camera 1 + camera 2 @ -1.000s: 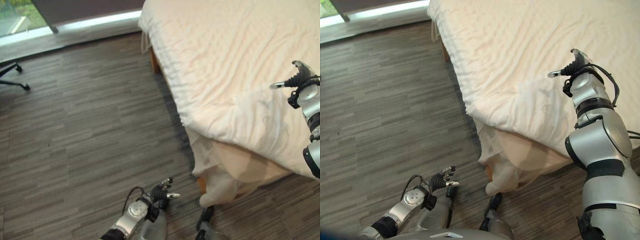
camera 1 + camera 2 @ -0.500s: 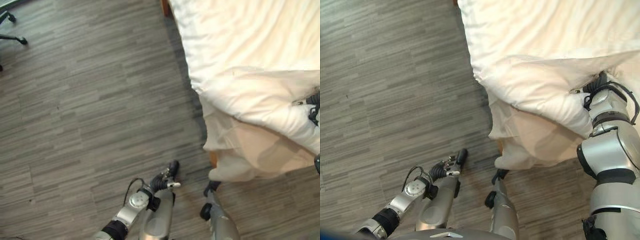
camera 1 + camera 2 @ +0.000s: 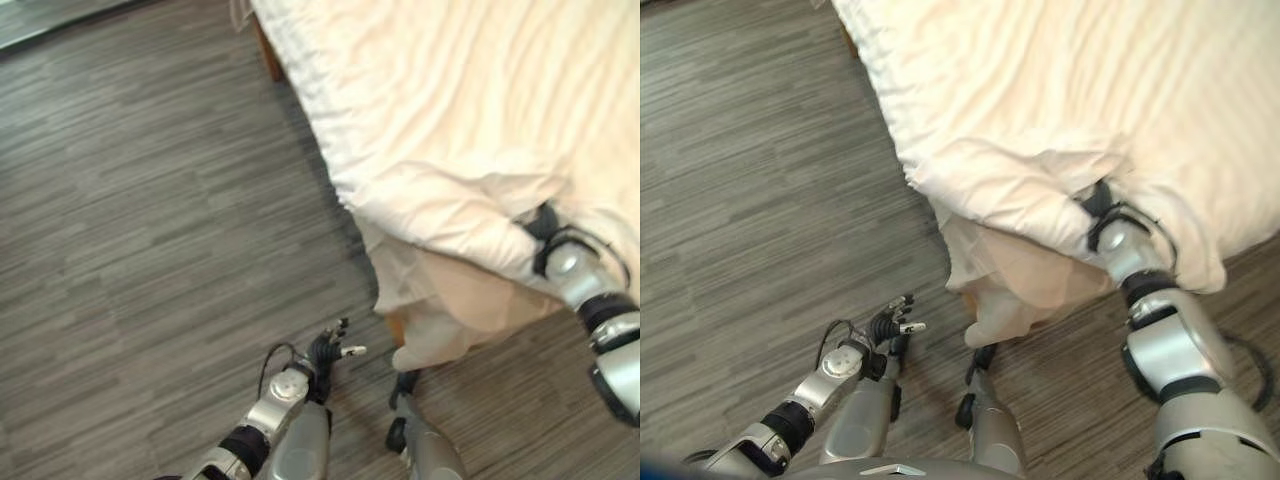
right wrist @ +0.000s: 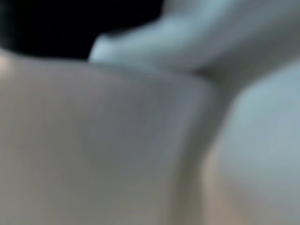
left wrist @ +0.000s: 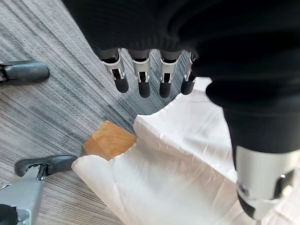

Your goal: Making the bed.

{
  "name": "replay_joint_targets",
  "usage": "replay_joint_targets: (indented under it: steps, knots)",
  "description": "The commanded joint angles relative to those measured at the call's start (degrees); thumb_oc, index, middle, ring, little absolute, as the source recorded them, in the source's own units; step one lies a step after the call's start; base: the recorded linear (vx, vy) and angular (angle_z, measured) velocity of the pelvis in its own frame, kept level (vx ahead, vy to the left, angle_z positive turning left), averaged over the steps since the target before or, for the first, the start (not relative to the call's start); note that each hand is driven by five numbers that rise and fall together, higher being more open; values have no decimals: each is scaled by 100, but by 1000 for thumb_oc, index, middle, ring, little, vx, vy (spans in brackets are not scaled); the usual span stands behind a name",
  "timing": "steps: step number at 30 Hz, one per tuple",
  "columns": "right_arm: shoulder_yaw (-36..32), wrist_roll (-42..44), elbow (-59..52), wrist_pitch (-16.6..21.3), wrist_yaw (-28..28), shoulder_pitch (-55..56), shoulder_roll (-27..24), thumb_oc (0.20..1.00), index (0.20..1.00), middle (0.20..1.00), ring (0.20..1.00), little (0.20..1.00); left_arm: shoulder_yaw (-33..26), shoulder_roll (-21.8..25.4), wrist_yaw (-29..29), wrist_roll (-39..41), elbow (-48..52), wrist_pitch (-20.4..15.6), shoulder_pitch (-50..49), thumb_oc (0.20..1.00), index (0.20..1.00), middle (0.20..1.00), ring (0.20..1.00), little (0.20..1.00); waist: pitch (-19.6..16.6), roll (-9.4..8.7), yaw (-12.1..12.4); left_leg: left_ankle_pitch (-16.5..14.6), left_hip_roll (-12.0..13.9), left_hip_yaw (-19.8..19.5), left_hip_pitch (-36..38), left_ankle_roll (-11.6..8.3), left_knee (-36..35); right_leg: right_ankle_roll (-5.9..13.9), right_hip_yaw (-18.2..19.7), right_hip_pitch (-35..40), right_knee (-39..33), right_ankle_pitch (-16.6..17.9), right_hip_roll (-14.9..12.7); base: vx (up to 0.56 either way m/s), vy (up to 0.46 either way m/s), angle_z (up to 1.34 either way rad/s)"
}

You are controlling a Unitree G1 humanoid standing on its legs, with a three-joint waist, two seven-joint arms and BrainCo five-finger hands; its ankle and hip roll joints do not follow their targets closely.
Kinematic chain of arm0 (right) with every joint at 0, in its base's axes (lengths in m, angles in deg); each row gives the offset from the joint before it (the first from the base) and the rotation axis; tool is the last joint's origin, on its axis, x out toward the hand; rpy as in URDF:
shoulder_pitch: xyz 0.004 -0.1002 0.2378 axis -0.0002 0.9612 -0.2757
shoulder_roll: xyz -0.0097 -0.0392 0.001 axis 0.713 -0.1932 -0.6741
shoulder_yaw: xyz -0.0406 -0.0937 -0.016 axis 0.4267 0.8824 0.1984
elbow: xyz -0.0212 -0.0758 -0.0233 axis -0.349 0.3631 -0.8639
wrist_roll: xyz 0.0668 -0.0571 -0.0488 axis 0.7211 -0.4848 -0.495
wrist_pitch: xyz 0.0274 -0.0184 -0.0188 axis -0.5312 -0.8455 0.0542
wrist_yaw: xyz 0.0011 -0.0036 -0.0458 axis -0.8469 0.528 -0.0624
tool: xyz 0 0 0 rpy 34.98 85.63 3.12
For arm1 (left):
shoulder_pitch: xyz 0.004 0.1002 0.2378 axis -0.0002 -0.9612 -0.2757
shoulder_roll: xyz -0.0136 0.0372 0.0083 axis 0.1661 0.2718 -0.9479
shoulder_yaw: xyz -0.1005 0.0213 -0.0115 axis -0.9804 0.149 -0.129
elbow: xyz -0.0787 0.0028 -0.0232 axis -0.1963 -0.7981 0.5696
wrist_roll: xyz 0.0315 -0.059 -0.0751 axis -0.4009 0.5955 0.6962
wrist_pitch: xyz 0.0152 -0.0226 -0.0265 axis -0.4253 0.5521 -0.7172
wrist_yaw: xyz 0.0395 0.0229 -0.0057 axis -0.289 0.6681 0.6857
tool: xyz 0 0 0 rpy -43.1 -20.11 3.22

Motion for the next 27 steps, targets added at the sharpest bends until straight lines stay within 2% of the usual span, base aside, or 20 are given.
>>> replay_joint_targets:
  steps: [1,4,6,9,12,15,16,19,25,27]
  knots:
    - [690,23,1084,-409,-1094,2102,846,200,200,200,200,200,-81,-128,23,-379,-185,-181,219,1000,1000,1000,1000,1000,347,360,-162,20,-105,120,66,145,-97,411,439,214,66,168,-170,95,32,-23]
    - [308,48,1372,-450,-1134,2802,1009,200,200,200,200,200,-123,-87,-53,-476,-169,-166,106,1000,1000,1000,1000,1000,250,345,-324,-60,-99,208,235,181,-97,411,495,325,66,148,-177,71,27,-17]
    - [-300,256,1851,-517,-1194,3652,1167,200,200,200,200,200,-154,-75,-159,-546,-182,-143,-31,1000,1000,1000,1000,1000,118,360,-520,-154,-98,299,447,226,-97,415,578,466,66,129,-185,103,40,-13]
    - [-697,554,2191,-576,-1223,3922,1294,200,200,200,200,200,-129,-108,-216,-548,-184,-129,-86,1000,1000,1000,1000,1000,31,394,-594,-185,-106,345,524,250,-97,417,600,507,66,124,-206,61,38,-9]
    - [-1121,967,2469,-635,-1277,4353,1521,200,200,200,200,200,-55,-185,-315,-542,-229,-106,-112,1000,1000,1000,1000,1000,-66,468,-774,-268,-121,473,664,284,-97,437,678,551,66,137,-224,46,69,-2]
    - [-1157,1164,2446,-631,-1276,4227,1544,200,200,200,200,200,-46,-218,-307,-500,-305,-112,-65,1000,1000,1000,1000,1000,-87,493,-811,-287,-133,547,688,292,-97,444,753,520,66,161,-229,10,40,-18]
    - [-1140,1250,2422,-630,-1292,4166,1562,1000,1000,1000,1000,1000,-25,-240,-299,-485,-364,-115,-34,1000,1000,1000,1000,1000,-89,497,-834,-296,-129,584,694,289,-97,448,779,501,66,176,-234,-2,17,-30]
    - [-1116,1461,2386,-621,-1377,4041,1518,1000,1000,1000,1000,1000,58,-267,-322,-467,-416,-120,53,1000,1000,1000,1000,1000,-96,506,-840,-295,-132,637,688,290,-97,459,821,459,66,205,-241,3,18,-19]
    - [-1497,1969,2628,-667,-1551,4063,1256,1000,1000,1000,1000,1000,89,-273,-449,-428,-431,-104,62,1000,1000,1000,1000,1000,-135,498,-839,-328,-124,679,733,283,-97,465,830,486,66,196,-240,2,-5,-2]
    - [-2026,2420,2898,-754,-1704,4150,893,1000,1000,1000,1000,1000,62,-215,-591,-435,-364,-80,1,1000,1000,1000,1000,1000,-170,487,-849,-345,-116,691,764,268,-97,477,809,523,66,191,-240,0,0,0]
